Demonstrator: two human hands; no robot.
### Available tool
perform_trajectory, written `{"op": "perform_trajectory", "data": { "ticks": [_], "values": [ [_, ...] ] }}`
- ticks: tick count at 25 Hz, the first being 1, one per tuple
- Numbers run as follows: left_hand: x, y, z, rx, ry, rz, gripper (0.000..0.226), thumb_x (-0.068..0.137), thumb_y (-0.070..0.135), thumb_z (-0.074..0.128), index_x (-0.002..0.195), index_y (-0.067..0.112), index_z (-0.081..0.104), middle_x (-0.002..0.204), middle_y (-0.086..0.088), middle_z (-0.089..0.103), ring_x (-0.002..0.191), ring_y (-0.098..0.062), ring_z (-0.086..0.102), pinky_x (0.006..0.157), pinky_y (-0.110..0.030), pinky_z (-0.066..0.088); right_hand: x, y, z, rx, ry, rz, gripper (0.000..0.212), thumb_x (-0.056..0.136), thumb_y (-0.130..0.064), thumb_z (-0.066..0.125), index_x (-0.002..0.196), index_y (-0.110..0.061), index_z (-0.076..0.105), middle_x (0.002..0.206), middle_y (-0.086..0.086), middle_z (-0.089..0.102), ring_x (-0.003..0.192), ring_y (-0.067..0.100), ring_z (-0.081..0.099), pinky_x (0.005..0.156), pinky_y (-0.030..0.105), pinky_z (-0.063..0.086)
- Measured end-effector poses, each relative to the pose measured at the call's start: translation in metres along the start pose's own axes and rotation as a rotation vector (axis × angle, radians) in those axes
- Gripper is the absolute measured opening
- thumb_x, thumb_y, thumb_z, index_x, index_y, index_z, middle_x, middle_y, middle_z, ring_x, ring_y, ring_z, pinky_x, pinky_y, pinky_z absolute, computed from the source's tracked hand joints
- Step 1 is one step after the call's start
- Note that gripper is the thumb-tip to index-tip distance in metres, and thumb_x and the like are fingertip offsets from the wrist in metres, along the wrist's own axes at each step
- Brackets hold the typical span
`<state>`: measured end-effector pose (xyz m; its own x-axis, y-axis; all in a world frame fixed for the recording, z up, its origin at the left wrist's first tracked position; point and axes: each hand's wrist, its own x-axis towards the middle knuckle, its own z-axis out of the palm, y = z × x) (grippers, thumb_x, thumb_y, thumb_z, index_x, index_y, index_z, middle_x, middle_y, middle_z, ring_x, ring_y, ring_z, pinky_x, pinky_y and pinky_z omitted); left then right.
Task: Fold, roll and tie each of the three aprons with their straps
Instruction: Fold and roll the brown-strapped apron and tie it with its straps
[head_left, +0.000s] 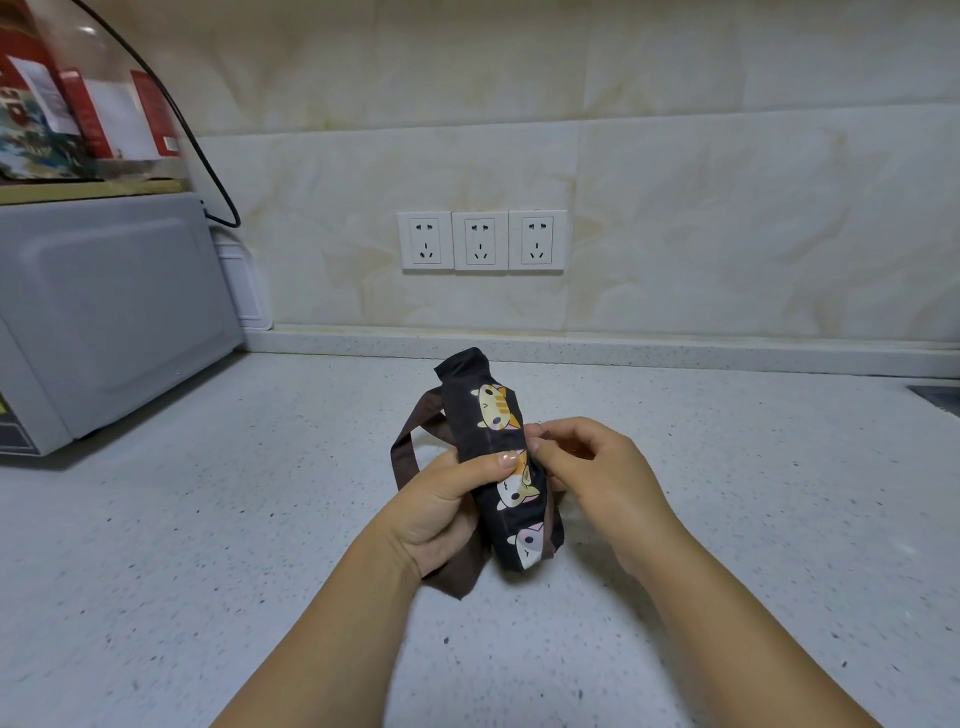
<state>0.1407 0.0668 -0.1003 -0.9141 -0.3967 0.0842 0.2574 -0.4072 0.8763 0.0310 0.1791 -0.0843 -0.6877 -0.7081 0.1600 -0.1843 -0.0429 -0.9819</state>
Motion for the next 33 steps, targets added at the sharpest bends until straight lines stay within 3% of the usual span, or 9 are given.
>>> {"op": "perform_trajectory", "data": {
  "ticks": [6, 9, 16, 19, 22, 28, 33],
  "values": [
    [-0.001, 0.001, 0.002, -0.031, 0.001, -0.022, 0.029, 0.073, 0.005, 0.071, 0.102, 0.005, 0.075, 0.103, -0.018, 0.071, 0.094, -0.026, 0.07, 0.08, -0.035, 0.057, -0.002, -0.001, 0.0, 0.022, 0.057, -0.078, 0.014, 0.083, -0.012, 0.073, 0.081, -0.025, 0.077, 0.082, -0.012, 0.075, 0.077, 0.002, 0.069, 0.064, 0.012, 0.051],
    [-0.001, -0.002, 0.004, -0.068, 0.01, -0.046, 0.026, 0.076, 0.004, 0.066, 0.1, 0.007, 0.077, 0.104, -0.017, 0.072, 0.095, -0.025, 0.07, 0.082, -0.034, 0.057, -0.001, 0.002, 0.002, -0.06, 0.118, -0.118, 0.018, 0.083, -0.015, 0.073, 0.076, -0.031, 0.076, 0.086, -0.011, 0.074, 0.079, 0.001, 0.068, 0.071, 0.019, 0.053],
    [0.003, -0.008, 0.005, -0.077, 0.004, -0.048, 0.038, 0.067, 0.011, 0.076, 0.105, 0.012, 0.076, 0.113, -0.015, 0.069, 0.106, -0.026, 0.065, 0.103, -0.044, 0.047, 0.001, 0.007, 0.007, -0.039, 0.132, -0.025, 0.015, 0.089, -0.018, 0.067, 0.079, -0.023, 0.076, 0.077, -0.013, 0.074, 0.072, 0.004, 0.07, 0.063, 0.019, 0.053],
    [0.004, -0.009, 0.004, 0.017, 0.026, -0.073, 0.031, 0.074, 0.007, 0.074, 0.105, 0.011, 0.076, 0.112, -0.015, 0.069, 0.106, -0.026, 0.065, 0.102, -0.04, 0.048, 0.002, 0.009, 0.007, 0.029, 0.14, 0.056, 0.019, 0.092, -0.021, 0.063, 0.078, -0.023, 0.076, 0.077, -0.01, 0.075, 0.072, 0.008, 0.071, 0.061, 0.02, 0.053],
    [0.006, -0.009, -0.001, 0.05, 0.047, -0.093, 0.042, 0.076, 0.007, 0.073, 0.117, 0.003, 0.067, 0.12, -0.022, 0.065, 0.112, -0.031, 0.062, 0.104, -0.043, 0.046, 0.005, 0.014, 0.008, -0.088, 0.188, 0.039, 0.02, 0.093, -0.024, 0.061, 0.077, -0.019, 0.073, 0.08, -0.008, 0.073, 0.075, 0.01, 0.07, 0.064, 0.024, 0.053],
    [0.005, -0.007, -0.001, 0.08, 0.038, -0.109, 0.037, 0.077, 0.008, 0.07, 0.115, 0.004, 0.07, 0.118, -0.019, 0.067, 0.109, -0.029, 0.064, 0.101, -0.041, 0.048, 0.005, 0.014, 0.003, -0.168, 0.187, -0.01, 0.02, 0.088, -0.025, 0.065, 0.07, -0.021, 0.07, 0.072, -0.011, 0.069, 0.065, -0.001, 0.062, 0.053, 0.009, 0.041],
    [0.003, -0.005, -0.001, 0.101, 0.019, -0.115, 0.036, 0.078, 0.007, 0.068, 0.114, 0.003, 0.07, 0.116, -0.019, 0.068, 0.106, -0.027, 0.065, 0.096, -0.037, 0.052, 0.006, 0.013, 0.003, -0.095, 0.154, 0.071, 0.025, 0.089, -0.019, 0.064, 0.065, -0.019, 0.068, 0.065, -0.014, 0.068, 0.068, 0.01, 0.064, 0.062, 0.021, 0.049]
  ]
}}
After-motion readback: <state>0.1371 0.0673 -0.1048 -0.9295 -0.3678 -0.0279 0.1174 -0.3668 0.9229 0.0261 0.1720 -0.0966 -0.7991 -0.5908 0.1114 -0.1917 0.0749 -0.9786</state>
